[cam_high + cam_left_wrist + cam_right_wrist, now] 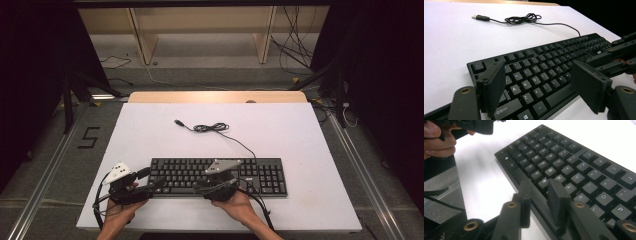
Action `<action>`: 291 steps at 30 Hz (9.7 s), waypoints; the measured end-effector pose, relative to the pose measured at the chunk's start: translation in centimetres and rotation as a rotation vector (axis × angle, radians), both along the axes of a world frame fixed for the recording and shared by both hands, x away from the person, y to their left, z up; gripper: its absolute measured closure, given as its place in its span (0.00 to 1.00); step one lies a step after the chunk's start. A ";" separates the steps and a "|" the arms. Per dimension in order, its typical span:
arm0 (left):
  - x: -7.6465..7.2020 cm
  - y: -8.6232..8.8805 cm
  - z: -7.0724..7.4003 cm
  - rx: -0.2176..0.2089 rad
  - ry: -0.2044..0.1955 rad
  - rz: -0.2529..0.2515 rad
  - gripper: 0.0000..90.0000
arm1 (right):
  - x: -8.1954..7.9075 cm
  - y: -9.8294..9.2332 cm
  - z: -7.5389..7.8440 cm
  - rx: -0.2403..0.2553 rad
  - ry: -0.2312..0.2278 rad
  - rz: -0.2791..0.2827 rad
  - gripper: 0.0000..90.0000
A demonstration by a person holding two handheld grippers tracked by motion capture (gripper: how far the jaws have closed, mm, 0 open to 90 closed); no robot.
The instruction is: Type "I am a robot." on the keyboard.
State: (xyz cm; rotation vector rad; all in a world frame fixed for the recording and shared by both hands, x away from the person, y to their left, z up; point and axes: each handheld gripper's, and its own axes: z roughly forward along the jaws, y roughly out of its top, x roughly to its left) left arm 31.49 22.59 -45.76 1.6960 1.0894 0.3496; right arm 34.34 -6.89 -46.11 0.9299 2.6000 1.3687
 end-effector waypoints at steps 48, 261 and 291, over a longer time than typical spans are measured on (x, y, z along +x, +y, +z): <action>0.7 0.2 -0.6 0.023 0.020 0.020 0.37 | 0.6 -0.4 -0.8 -0.030 0.021 -0.047 0.79; 5.5 -5.1 -1.2 0.157 0.127 -0.112 0.97 | 0.1 -4.9 1.1 0.059 -0.026 -0.135 0.44; 6.7 -6.0 -2.4 0.241 0.167 -0.119 0.99 | -0.1 -4.9 1.3 0.074 -0.042 -0.141 0.40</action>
